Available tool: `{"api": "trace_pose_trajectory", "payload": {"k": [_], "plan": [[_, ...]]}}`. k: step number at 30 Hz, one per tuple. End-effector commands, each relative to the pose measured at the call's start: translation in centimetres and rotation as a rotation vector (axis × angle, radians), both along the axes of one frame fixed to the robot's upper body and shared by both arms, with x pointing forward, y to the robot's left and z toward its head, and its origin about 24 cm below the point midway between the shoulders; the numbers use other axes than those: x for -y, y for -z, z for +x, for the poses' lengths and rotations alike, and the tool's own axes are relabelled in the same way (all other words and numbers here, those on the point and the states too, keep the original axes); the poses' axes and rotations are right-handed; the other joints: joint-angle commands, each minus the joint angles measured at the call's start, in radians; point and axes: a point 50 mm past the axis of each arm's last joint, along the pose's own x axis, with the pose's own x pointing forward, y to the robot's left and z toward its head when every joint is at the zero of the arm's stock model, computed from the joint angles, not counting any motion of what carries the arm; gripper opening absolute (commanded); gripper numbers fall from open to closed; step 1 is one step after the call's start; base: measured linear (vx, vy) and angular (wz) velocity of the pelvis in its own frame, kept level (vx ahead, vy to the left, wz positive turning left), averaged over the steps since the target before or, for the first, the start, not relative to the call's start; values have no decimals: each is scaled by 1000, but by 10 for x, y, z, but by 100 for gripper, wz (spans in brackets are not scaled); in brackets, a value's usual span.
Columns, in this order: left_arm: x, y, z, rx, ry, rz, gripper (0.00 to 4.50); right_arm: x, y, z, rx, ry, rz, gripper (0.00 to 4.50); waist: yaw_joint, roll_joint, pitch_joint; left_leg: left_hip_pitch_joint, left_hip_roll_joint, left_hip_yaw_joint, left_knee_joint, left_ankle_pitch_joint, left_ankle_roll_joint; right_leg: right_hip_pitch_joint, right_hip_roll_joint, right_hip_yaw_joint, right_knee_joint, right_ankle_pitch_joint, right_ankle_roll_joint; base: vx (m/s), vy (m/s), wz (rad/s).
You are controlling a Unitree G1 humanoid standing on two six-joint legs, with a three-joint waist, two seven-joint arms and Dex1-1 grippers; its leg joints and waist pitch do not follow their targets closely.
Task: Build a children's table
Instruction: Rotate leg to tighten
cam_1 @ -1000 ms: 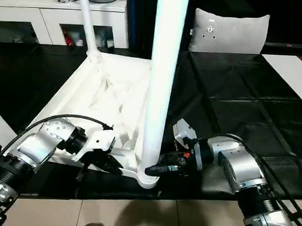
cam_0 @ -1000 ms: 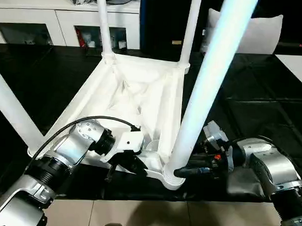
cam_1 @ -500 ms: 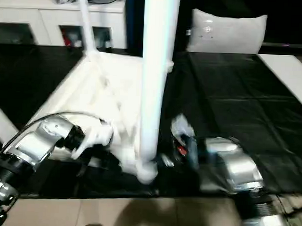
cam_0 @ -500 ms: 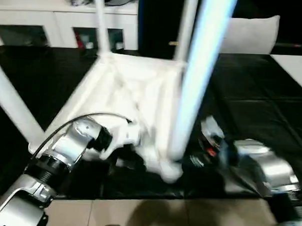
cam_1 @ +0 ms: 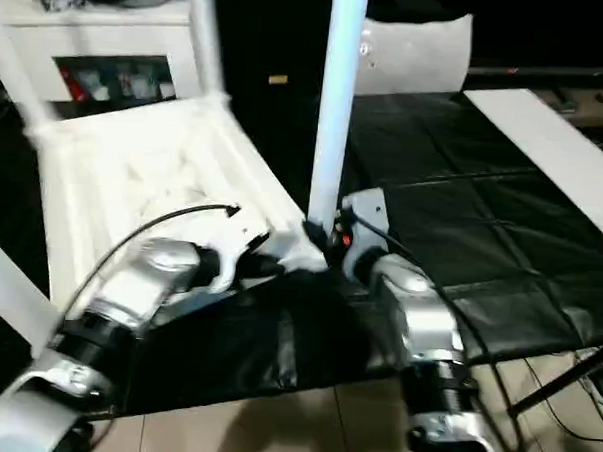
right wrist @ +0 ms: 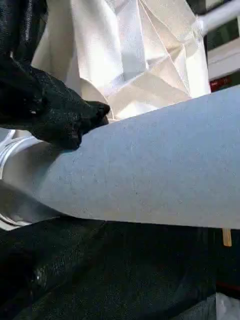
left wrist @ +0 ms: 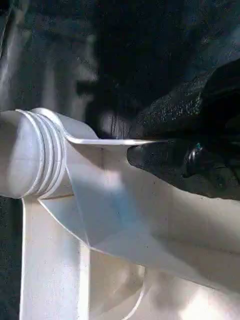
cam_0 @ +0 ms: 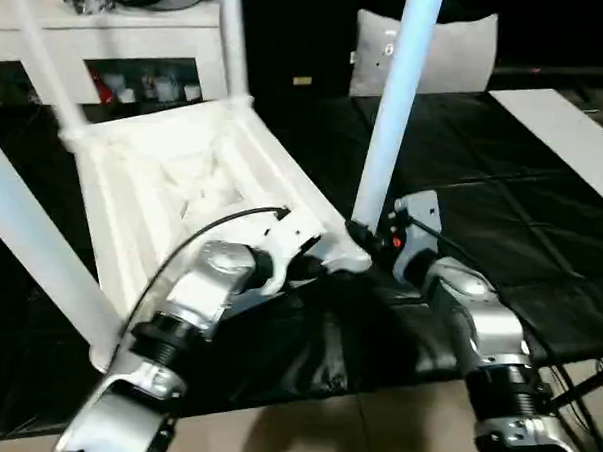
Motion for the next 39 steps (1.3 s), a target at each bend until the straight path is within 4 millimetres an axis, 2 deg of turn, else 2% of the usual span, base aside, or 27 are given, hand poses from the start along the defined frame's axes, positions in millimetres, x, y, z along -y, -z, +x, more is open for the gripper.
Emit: {"api": "trace_pose_trajectory", "payload": {"k": [1,6,10,13,14,19,22,26,28,31,32,36,39], "plan": [[38,-28,-5,90,126,-113,0,-31,9,-7,-54,-106,40,272,10,-6,-76,-6,58,-28,-57,39,109,73,-98,89,-59,-158,-55,0,0,0],[27,-25,-2,102,127,-80,0,-21,1,-8,0,-108,43,317,11,-6,-71,-1,60,-27,-63,-14,93,74,-98,88,-70,-232,-44,0,0,0],[14,-23,-1,116,152,-42,0,-7,-4,-12,48,-177,9,348,19,-6,-72,-3,59,-29,-62,-12,97,77,-97,90,-66,-210,-33,0,0,0],[6,-21,-2,109,181,-37,0,4,-5,-14,65,-232,-10,370,21,-6,-73,-3,60,-27,-60,-3,104,77,-96,91,-62,-189,-41,0,0,0],[0,-20,-4,101,218,-33,0,14,-6,-17,62,-291,-34,386,25,-6,-72,-2,60,-26,-60,-12,110,76,-98,91,-64,-199,-45,0,0,0],[-15,-16,-11,72,363,12,0,35,-11,-26,59,-505,-116,425,36,-6,-70,1,62,-25,-61,-42,109,74,-96,90,-67,-241,-35,0,0,0],[-22,-16,-19,46,490,23,0,42,-16,-30,57,-617,-132,425,50,-6,-71,5,65,-25,-61,-42,108,71,-95,91,-67,-245,-35,0,0,0],[-34,-10,-28,-22,651,96,0,47,-19,-35,54,-766,-177,425,70,-8,-73,8,70,-24,-60,-28,108,68,-98,94,-58,-221,-55,0,0,0],[-35,-10,-30,-30,675,106,0,46,-19,-36,50,-789,-177,425,76,-8,-73,7,72,-24,-61,-25,107,68,-99,95,-56,-221,-60,0,0,0],[-38,-11,-35,-57,767,118,0,45,-18,-43,2,-915,-148,425,85,-7,-72,9,74,-23,-61,-41,99,67,-100,95,-59,-241,-61,0,0,0],[-39,-12,-36,-64,789,121,0,45,-18,-44,-8,-939,-143,400,88,-7,-73,9,75,-24,-62,-49,97,69,-101,96,-59,-248,-59,0,0,0],[-41,-14,-38,-73,844,143,0,44,-16,-48,-53,-999,-105,379,99,-7,-74,10,75,-23,-61,-49,87,66,-100,96,-61,-259,-58,0,0,0],[-42,-14,-38,-72,856,149,0,44,-14,-50,-67,-1018,-98,353,99,-7,-75,8,73,-24,-62,-51,79,69,-100,94,-62,-268,-48,0,0,0]]}}
